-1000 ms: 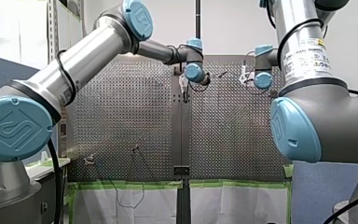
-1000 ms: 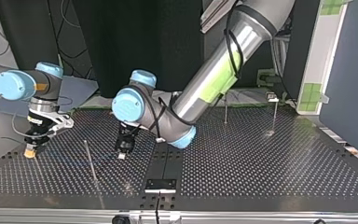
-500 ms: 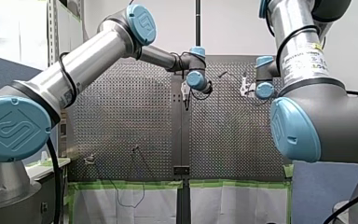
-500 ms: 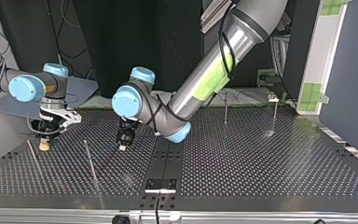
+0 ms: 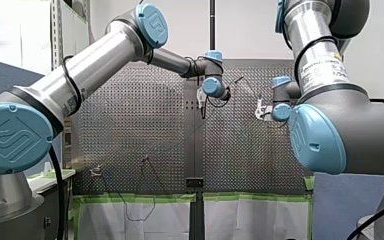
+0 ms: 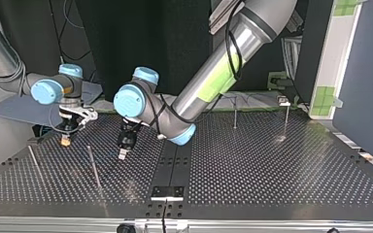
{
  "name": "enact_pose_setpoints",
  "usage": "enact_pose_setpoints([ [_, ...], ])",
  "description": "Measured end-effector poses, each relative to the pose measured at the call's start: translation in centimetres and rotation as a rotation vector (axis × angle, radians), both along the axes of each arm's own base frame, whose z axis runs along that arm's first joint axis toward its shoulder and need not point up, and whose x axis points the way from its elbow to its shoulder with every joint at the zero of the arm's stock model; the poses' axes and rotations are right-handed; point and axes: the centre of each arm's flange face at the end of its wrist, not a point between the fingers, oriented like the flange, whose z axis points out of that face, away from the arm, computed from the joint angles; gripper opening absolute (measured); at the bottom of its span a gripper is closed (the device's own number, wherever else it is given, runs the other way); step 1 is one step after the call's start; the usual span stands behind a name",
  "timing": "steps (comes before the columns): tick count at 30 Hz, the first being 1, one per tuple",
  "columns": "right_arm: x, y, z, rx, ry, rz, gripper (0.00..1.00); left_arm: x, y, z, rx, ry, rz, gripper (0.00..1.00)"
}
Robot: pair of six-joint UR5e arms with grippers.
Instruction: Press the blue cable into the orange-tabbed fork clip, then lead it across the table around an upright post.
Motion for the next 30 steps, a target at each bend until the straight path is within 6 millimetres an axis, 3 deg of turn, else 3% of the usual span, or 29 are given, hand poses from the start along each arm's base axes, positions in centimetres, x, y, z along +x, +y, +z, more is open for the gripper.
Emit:
enact_pose_setpoints([
  [21,-1.2,1.7,-11.4,0.075,-0.023,-0.033,0.0,0.5,0.6,-0.1,-0.034,0.006,0.039,0.98],
  [30,-5.1,3.0,-17.8,0.132,-0.026,-0.09,0.0,0.4,0.6,-0.1,-0.035,0.007,0.056,0.98],
])
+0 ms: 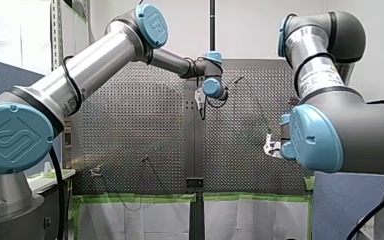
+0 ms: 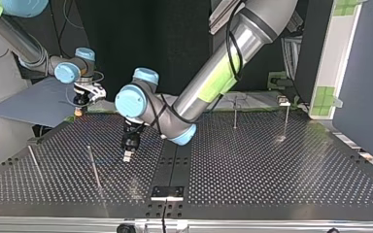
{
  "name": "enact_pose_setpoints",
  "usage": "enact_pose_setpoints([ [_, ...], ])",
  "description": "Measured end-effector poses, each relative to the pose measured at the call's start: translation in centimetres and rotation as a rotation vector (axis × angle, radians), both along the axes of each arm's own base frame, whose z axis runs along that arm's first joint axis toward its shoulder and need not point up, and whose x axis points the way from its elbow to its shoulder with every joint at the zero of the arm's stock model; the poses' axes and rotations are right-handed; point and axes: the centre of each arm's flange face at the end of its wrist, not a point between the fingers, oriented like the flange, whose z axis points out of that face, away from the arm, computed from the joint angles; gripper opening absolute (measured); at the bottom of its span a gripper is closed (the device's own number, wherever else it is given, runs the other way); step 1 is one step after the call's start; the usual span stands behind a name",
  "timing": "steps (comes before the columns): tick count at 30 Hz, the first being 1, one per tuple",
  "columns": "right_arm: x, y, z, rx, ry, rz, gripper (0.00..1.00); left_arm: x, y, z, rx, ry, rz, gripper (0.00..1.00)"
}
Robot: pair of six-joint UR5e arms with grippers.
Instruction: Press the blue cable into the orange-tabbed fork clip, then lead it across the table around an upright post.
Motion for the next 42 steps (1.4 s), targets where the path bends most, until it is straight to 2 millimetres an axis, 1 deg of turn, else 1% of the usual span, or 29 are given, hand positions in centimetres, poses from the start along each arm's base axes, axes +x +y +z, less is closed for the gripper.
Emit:
enact_pose_setpoints([
  [4,-2.3,0.0,-2.7,0.016,-0.022,-0.027,0.0,-0.2,0.0,-0.2,0.004,0.005,0.011,0.98],
  [11,-5.6,-0.8,-5.8,0.012,-0.078,-0.047,0.0,-0.4,-0.1,-0.3,0.008,0.01,0.02,0.98],
  [15,-7.5,-1.8,-7.0,-0.009,-0.108,-0.069,0.0,-0.5,0.0,-0.3,0.01,0.012,0.024,0.98],
  [19,-10.0,-3.4,-8.1,-0.046,-0.124,-0.107,0.0,-0.5,0.0,-0.3,0.01,0.013,0.024,0.98],
  [22,-11.5,-4.4,-9.0,-0.064,-0.125,-0.132,0.0,-0.5,0.0,-0.3,0.011,0.013,0.024,0.98],
  [26,-12.1,-5.3,-10.2,-0.076,-0.125,-0.142,0.0,-0.5,0.0,-0.4,0.013,0.014,0.025,0.98],
  [29,-12.2,-5.4,-11.6,-0.065,-0.126,-0.144,0.0,-0.4,0.1,-0.3,0.013,0.013,0.026,0.98],
  [33,-12.1,-4.7,-13.7,-0.037,-0.126,-0.142,0.0,-0.5,0.0,-0.3,0.012,0.014,0.025,0.98],
  [42,-11.8,-2.4,-19.0,0.043,-0.126,-0.144,0.0,-0.4,0.3,-0.4,0.006,0.03,0.025,0.98],
])
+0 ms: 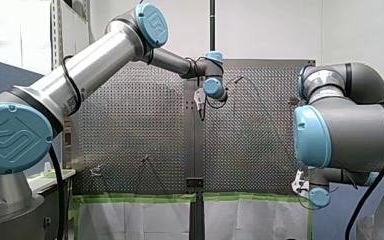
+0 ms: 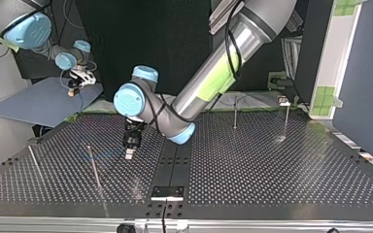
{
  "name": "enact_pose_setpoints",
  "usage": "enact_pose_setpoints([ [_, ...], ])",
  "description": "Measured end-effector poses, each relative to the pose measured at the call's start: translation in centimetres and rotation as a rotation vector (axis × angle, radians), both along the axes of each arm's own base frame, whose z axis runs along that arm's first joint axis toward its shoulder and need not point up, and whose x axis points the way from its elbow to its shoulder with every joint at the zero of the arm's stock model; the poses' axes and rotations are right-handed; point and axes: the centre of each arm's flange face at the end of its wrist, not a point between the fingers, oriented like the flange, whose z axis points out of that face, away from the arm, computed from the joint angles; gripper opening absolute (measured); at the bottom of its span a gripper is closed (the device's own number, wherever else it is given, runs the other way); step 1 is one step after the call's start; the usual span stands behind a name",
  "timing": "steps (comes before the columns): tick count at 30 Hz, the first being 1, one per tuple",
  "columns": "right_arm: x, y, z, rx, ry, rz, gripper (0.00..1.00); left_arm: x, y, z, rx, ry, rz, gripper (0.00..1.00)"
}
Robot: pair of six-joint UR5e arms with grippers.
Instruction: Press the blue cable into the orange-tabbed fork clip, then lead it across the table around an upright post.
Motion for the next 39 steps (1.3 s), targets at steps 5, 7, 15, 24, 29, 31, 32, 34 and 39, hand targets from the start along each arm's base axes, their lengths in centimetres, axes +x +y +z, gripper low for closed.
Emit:
enact_pose_setpoints([
  [5,0.1,0.7,-1.7,0.026,-0.002,0.004,0.0,0.2,0.1,0.0,-0.029,0.013,-0.018,0.98],
  [7,0.1,0.8,-1.9,0.027,-0.002,0.006,0.0,0.3,0.1,0.0,-0.044,0.019,-0.031,0.98],
  [15,-0.6,0.0,-1.7,0.014,-0.011,-0.001,0.0,0.1,-0.4,0.4,-0.101,0.039,-0.102,0.98],
  [24,-0.9,-0.6,-1.3,-0.012,-0.058,0.044,0.0,0.1,0.0,2.7,-0.147,0.028,-0.166,0.98],
  [29,-0.8,-0.8,-1.2,-0.013,-0.061,0.057,0.0,-0.1,0.6,5.1,-0.183,0.019,-0.195,0.98],
  [31,-0.8,-0.8,-1.2,-0.013,-0.062,0.059,0.0,-0.4,0.8,5.8,-0.189,0.019,-0.21,0.98],
  [32,-0.8,-0.8,-1.2,-0.013,-0.062,0.06,0.0,-0.5,1.0,6.1,-0.192,0.017,-0.215,0.98],
  [34,-0.6,-0.8,-1.2,-0.012,-0.062,0.064,0.0,-0.5,1.5,6.8,-0.207,0.009,-0.229,0.98],
  [39,-0.4,-0.8,-1.3,-0.011,-0.062,0.069,0.0,-0.7,2.6,8.5,-0.259,-0.01,-0.264,0.98],
])
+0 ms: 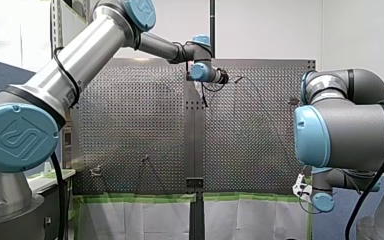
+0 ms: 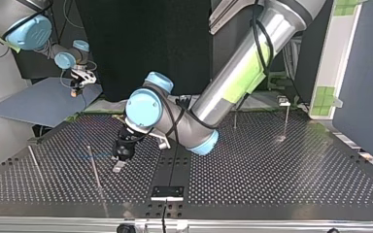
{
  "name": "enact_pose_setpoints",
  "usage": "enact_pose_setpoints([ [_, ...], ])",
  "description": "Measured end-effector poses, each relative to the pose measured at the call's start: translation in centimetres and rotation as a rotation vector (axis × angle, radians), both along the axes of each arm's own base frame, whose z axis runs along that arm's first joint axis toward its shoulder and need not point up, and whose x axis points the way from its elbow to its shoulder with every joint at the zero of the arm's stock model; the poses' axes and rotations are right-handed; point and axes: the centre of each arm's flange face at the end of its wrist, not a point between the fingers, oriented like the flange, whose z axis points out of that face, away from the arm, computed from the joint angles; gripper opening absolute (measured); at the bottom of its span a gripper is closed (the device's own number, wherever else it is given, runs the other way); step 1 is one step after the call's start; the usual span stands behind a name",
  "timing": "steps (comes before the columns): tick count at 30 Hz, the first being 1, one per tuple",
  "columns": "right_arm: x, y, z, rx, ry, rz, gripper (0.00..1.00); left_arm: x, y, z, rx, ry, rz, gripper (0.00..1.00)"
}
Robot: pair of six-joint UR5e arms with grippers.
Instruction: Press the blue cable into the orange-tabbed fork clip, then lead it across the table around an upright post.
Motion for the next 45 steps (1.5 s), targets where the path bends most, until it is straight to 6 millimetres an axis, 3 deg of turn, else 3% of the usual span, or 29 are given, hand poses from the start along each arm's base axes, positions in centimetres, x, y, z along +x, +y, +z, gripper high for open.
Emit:
enact_pose_setpoints([
  [8,0.3,0.0,0.0,0.0,0.0,0.005,0.0,-2.1,0.7,1.2,0.008,-0.004,-0.07,0.98],
  [15,0.4,0.1,0.0,0.001,0.0,0.007,0.0,-4.0,0.8,-1.8,0.095,0.071,-0.137,0.98],
  [20,0.6,0.1,0.0,0.001,0.0,0.01,0.0,-4.0,1.7,-3.6,0.112,0.141,-0.164,0.98],
  [25,0.7,0.1,0.0,0.002,0.0,0.012,0.0,-2.8,2.5,-3.1,0.066,0.147,-0.185,0.98],
  [32,0.8,0.1,0.0,0.002,0.0,0.013,0.0,-2.7,2.4,-2.2,0.022,0.146,-0.221,0.98],
  [45,0.9,0.1,0.0,0.001,0.0,0.014,0.0,-5.1,1.8,0.2,0.099,0.091,-0.274,0.98],
])
